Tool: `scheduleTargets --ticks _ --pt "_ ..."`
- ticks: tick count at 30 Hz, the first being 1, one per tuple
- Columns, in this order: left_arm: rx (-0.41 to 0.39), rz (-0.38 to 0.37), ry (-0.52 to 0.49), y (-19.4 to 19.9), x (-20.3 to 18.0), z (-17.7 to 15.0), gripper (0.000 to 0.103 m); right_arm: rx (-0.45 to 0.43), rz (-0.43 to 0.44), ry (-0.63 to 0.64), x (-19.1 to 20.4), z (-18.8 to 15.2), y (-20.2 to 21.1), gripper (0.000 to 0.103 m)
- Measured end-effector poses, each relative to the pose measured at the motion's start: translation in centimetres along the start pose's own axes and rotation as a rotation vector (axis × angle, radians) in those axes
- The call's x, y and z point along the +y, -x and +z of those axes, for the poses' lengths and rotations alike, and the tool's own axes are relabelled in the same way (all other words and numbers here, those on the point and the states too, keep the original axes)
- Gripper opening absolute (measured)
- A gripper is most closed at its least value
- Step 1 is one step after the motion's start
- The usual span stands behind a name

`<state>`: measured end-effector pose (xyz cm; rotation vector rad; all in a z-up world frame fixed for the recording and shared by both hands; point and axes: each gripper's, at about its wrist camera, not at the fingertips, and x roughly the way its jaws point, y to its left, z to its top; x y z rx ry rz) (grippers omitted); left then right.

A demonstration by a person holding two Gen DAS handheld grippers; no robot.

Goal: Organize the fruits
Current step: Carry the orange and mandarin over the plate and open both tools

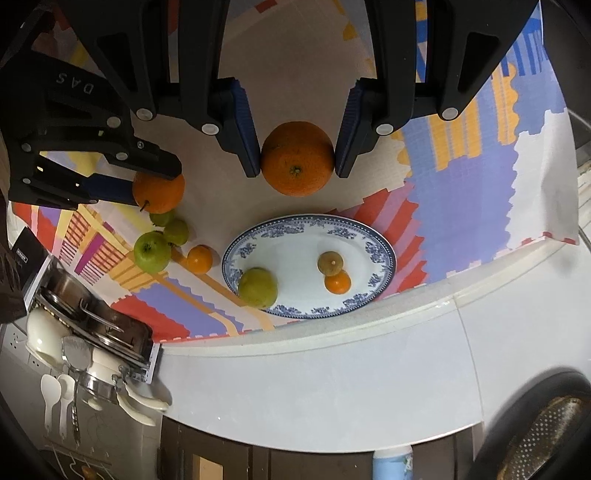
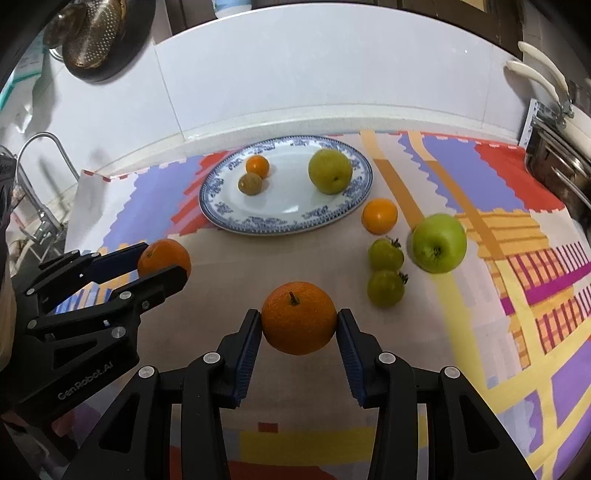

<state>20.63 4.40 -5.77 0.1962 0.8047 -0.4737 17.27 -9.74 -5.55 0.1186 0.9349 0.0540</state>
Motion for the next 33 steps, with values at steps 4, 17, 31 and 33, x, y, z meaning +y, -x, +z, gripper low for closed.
scheduleTargets --ticks 4,17,31,33 --pt "-0.016 0.026 0.021 1.0 -0.3 0.3 0.041 -0.020 0.018 0.022 -0.2 0.6 0.7 0.043" --pt "-0.061 0.110 0.103 3.1 -1.2 2.9 0.041 -0.085 0.097 0.114 -1.4 3.9 2.3 0.043" --pt "-0.086 0.156 0.102 1.5 -1.0 8.4 0.041 -0.108 0.142 0.216 -2.5 10.2 0.8 0.043" --pt "-0.086 0.162 0.104 1.0 -0.6 9.0 0.041 -0.107 0.140 0.225 -2.5 10.9 0.3 0.043"
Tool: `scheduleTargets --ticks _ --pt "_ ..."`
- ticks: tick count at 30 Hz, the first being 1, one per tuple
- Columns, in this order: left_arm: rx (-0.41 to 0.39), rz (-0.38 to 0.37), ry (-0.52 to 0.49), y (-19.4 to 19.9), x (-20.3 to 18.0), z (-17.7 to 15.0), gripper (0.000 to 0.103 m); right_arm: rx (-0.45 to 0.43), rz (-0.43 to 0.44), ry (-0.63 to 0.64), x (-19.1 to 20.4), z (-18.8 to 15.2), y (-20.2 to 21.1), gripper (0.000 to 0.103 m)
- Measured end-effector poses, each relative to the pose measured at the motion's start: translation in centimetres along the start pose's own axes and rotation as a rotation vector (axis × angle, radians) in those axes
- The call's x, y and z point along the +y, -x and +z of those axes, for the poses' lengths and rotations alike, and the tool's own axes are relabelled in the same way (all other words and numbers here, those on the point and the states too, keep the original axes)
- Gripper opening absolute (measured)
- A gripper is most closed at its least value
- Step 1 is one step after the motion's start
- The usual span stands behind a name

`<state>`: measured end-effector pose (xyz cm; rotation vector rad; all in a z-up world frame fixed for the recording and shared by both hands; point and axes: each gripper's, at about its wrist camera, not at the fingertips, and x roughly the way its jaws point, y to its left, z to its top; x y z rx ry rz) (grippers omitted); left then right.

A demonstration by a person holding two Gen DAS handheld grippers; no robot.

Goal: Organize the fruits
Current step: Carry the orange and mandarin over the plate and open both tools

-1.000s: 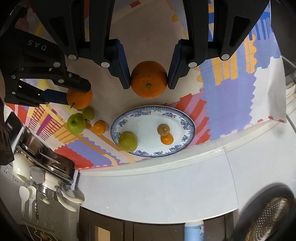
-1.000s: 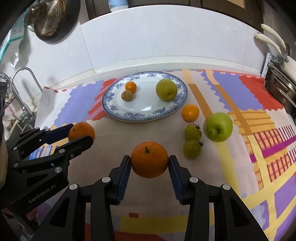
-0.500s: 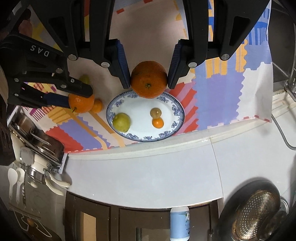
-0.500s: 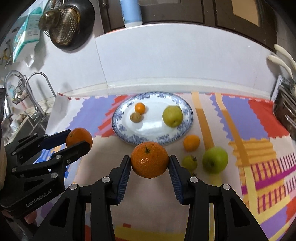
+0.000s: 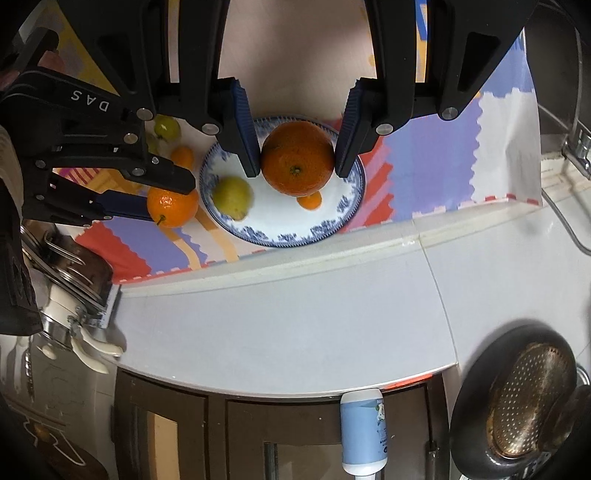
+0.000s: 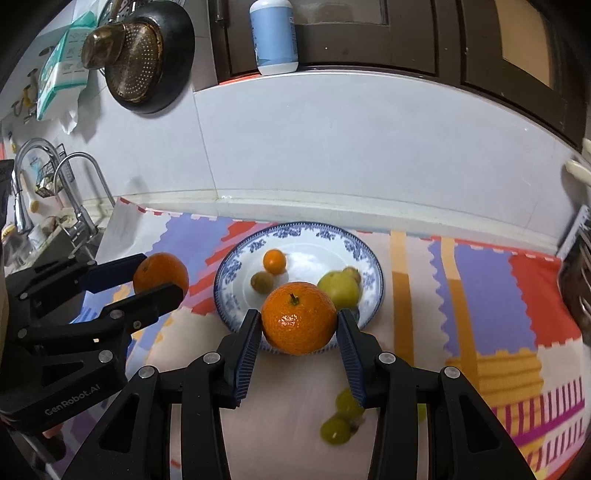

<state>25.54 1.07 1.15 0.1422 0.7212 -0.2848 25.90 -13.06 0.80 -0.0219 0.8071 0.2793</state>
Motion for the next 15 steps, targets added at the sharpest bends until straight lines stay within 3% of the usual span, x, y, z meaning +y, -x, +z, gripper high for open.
scheduleTargets --ticks 15 --pt "0.066 0.005 0.028 -6.7 2.1 3.1 0.041 0.069 0.001 0.036 -2.4 5.3 -7.2 0.043"
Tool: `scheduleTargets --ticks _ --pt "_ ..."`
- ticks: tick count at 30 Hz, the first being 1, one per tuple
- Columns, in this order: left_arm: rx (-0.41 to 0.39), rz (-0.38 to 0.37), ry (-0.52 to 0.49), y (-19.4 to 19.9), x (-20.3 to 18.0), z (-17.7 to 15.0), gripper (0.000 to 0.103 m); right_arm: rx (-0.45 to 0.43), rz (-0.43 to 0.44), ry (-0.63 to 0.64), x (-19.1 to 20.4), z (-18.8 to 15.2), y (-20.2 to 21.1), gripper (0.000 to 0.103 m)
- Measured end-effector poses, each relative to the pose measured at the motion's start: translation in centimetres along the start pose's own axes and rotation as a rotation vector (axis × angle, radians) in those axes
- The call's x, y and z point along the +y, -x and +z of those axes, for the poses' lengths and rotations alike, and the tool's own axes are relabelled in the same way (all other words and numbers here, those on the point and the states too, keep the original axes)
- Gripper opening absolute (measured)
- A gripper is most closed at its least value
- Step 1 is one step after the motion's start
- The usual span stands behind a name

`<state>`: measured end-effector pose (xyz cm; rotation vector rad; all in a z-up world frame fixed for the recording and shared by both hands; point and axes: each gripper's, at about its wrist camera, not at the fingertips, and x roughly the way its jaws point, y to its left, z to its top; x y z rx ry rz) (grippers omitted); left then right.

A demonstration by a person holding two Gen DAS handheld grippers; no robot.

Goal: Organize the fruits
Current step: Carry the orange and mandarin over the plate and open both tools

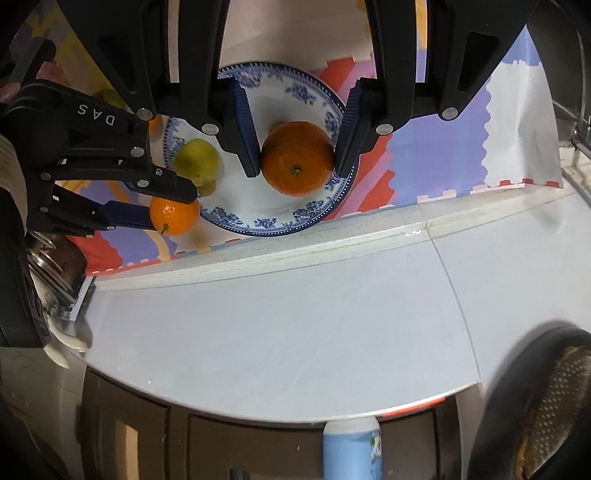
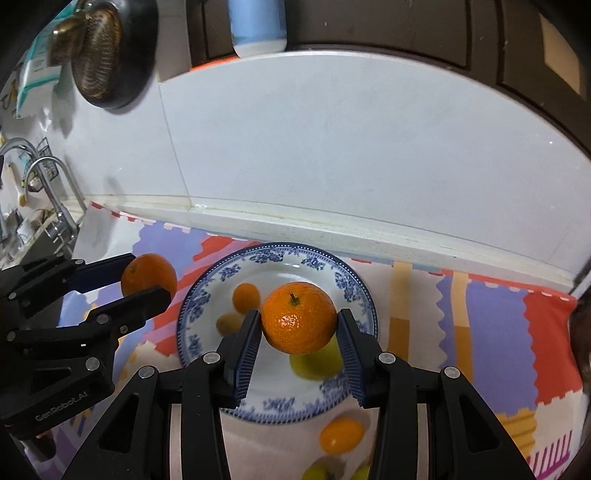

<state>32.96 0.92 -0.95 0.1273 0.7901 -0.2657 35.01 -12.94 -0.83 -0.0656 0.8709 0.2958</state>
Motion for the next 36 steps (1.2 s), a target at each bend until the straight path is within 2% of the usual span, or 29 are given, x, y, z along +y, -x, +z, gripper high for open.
scheduleTargets --ticks 13,24,28,30,31,36 --pt "0.092 -0.002 0.012 -5.5 1.5 0.1 0.041 0.101 0.029 0.021 -0.4 0.9 -6.9 0.043" --pt "0.130 -0.019 0.017 -7.0 1.7 -0.3 0.042 0.125 0.035 0.028 0.1 0.6 -8.5 0.043" --pt "0.118 -0.009 0.019 -6.6 1.8 -0.3 0.043 0.143 0.032 0.023 0.3 0.4 -8.7 0.044" --pt "0.107 0.000 0.015 -6.0 1.8 -0.3 0.046 0.140 0.035 0.019 0.3 0.3 -8.5 0.049" --pt "0.102 0.007 0.013 -5.7 1.8 -0.3 0.046 0.133 0.031 0.018 0.3 0.3 -8.2 0.052" --pt "0.069 0.022 0.025 -3.3 2.0 -0.7 0.048 0.076 -0.001 0.036 0.8 0.0 -5.9 0.052"
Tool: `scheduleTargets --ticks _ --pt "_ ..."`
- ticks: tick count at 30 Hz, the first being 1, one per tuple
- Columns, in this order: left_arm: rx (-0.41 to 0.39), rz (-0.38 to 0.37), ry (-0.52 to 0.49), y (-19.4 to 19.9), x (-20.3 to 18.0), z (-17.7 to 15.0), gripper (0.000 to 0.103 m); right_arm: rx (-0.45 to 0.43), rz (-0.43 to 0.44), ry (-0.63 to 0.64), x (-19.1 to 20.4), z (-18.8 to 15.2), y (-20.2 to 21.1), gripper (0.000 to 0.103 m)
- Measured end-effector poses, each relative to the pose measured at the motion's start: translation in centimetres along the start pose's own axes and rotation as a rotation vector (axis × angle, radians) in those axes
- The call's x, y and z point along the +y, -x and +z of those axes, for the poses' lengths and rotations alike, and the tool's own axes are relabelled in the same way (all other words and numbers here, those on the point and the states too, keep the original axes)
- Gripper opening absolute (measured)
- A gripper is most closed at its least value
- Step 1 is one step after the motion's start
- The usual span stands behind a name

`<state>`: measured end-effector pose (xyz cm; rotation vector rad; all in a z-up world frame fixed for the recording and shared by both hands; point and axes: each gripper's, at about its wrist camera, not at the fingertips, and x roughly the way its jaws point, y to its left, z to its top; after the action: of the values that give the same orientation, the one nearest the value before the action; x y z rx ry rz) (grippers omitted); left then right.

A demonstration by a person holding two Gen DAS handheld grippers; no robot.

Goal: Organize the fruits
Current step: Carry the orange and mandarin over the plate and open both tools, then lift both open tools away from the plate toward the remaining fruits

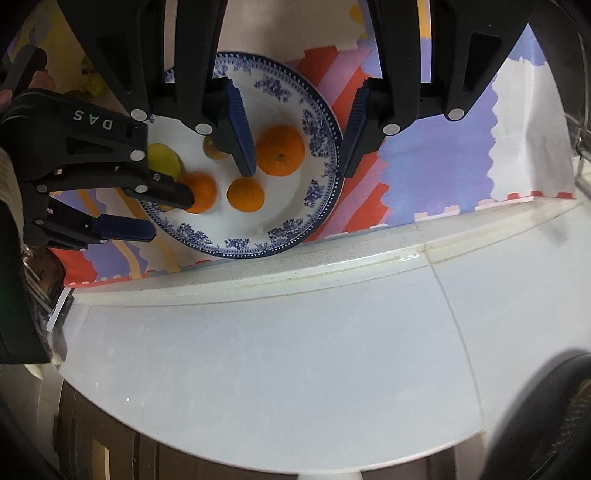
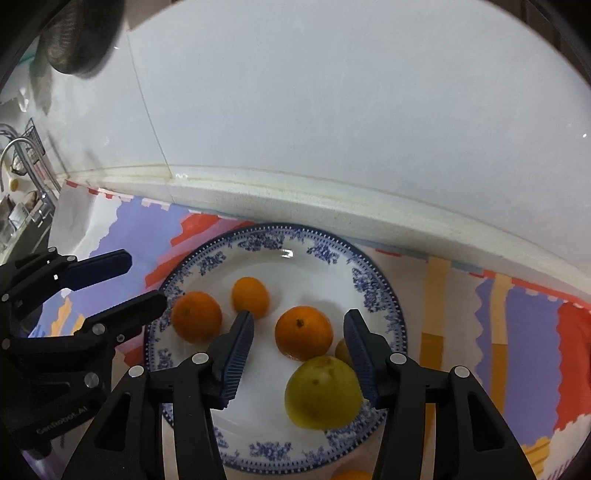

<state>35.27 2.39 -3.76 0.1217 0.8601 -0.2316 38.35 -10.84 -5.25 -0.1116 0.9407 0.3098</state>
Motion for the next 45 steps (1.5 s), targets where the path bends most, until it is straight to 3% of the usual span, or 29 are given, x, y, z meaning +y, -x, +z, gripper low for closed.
scheduleTargets --ticks 11,26,35,45 --pt "-0.127 -0.007 0.010 8.0 -1.6 -1.2 0.059 -0.155 -0.034 -0.025 0.8 -2.3 8.5 0.059" --pt "-0.224 -0.063 -0.064 15.0 -7.1 -3.7 0.059 -0.323 -0.134 -0.033 0.5 -7.2 19.0 0.063" --pt "-0.210 -0.039 -0.037 14.3 -10.3 -6.8 0.059 -0.305 -0.159 -0.028 -1.7 -10.9 20.2 0.063" --pt "-0.110 -0.094 -0.074 10.1 -13.9 -10.3 0.059 -0.223 -0.139 0.020 -4.5 -14.8 17.3 0.063"
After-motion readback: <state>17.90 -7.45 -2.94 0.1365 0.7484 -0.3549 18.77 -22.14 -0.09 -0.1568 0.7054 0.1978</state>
